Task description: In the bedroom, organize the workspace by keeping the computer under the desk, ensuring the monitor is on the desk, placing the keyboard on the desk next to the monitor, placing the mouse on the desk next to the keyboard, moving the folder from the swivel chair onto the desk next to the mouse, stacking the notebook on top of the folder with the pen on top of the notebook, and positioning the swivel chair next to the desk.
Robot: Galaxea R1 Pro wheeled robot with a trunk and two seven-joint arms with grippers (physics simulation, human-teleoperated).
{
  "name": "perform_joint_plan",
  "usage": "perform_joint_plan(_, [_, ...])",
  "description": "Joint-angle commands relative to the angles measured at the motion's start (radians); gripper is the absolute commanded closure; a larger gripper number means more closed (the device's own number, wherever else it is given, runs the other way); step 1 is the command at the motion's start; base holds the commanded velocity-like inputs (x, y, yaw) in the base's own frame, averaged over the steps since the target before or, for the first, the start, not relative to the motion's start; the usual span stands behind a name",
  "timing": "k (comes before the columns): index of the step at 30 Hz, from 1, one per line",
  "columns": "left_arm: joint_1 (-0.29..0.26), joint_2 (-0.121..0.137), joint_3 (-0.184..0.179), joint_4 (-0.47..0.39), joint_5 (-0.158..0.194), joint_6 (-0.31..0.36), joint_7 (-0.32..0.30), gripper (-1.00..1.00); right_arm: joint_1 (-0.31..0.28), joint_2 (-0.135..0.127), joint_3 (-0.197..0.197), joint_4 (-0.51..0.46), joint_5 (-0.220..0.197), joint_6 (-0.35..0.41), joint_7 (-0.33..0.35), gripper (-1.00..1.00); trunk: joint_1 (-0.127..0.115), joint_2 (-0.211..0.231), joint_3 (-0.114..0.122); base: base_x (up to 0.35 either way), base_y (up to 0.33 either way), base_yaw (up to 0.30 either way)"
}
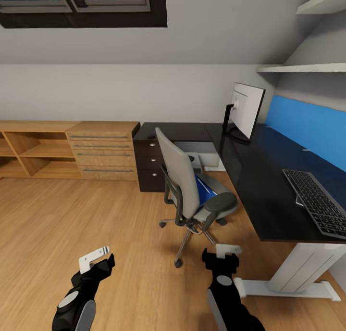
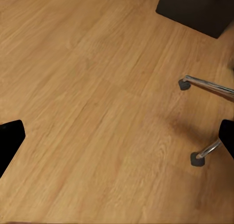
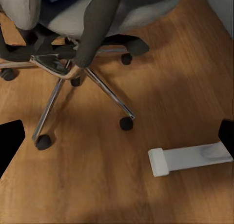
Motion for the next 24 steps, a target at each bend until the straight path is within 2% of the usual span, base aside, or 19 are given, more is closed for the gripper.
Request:
perform_joint_plan(1, [-0.001,0.000,0.008,-0.002,0.015,0.004,0.005,-1.00,-0.004,0.000,-0.003,-0.014,-0.001,0.009,-0.018,-1.00,0.004,-0.008,-0.004,0.000,0.000,0.000])
perform_joint_plan(2, [0.000,0.002,0.018,0.002,0.021,0.005,0.004,-1.00,-0.007,0.000,-0.010,-0.034,-0.002,0.011,-0.057,-1.00,0.008,-0.015,-0.007,0.000,0.000,0.000])
perform_joint_plan(3, [0.000,0.002,0.019,0.002,0.022,0.005,0.004,-1.00,-0.006,0.000,-0.011,-0.041,-0.002,0.011,-0.064,-1.00,0.012,-0.022,-0.010,0.000,0.000,0.000])
perform_joint_plan(4, [0.000,0.001,0.021,0.002,0.024,0.005,0.004,-1.00,-0.006,0.000,-0.011,-0.049,-0.002,0.011,-0.068,-1.00,0.015,-0.029,-0.014,0.000,0.000,0.000])
perform_joint_plan(5, [0.000,0.001,0.022,0.003,0.045,0.005,0.005,-1.00,0.001,0.000,-0.012,-0.064,-0.002,0.011,-0.073,-1.00,0.019,-0.036,-0.017,0.000,0.000,0.000])
perform_joint_plan(7, [0.000,0.001,0.023,0.003,0.064,0.005,0.005,-1.00,0.005,0.000,-0.012,-0.072,-0.001,0.011,-0.074,-1.00,0.027,-0.050,-0.023,0.000,0.000,0.000])
perform_joint_plan(12, [0.000,0.002,0.024,0.003,0.075,0.005,0.005,-1.00,0.007,0.000,-0.012,-0.087,-0.001,0.010,-0.075,-1.00,0.046,-0.085,-0.039,0.000,0.000,0.000])
perform_joint_plan(13, [0.000,0.001,0.025,0.003,0.099,0.005,0.008,-1.00,0.041,0.000,-0.005,-0.159,-0.002,0.005,-0.075,-1.00,0.050,-0.092,-0.042,0.000,0.000,0.000])
perform_joint_plan(24, [0.000,0.000,0.028,0.004,0.101,0.005,0.009,-1.00,0.044,0.000,-0.006,-0.169,-0.001,0.005,-0.077,-1.00,0.092,-0.169,-0.076,0.000,0.000,0.000])
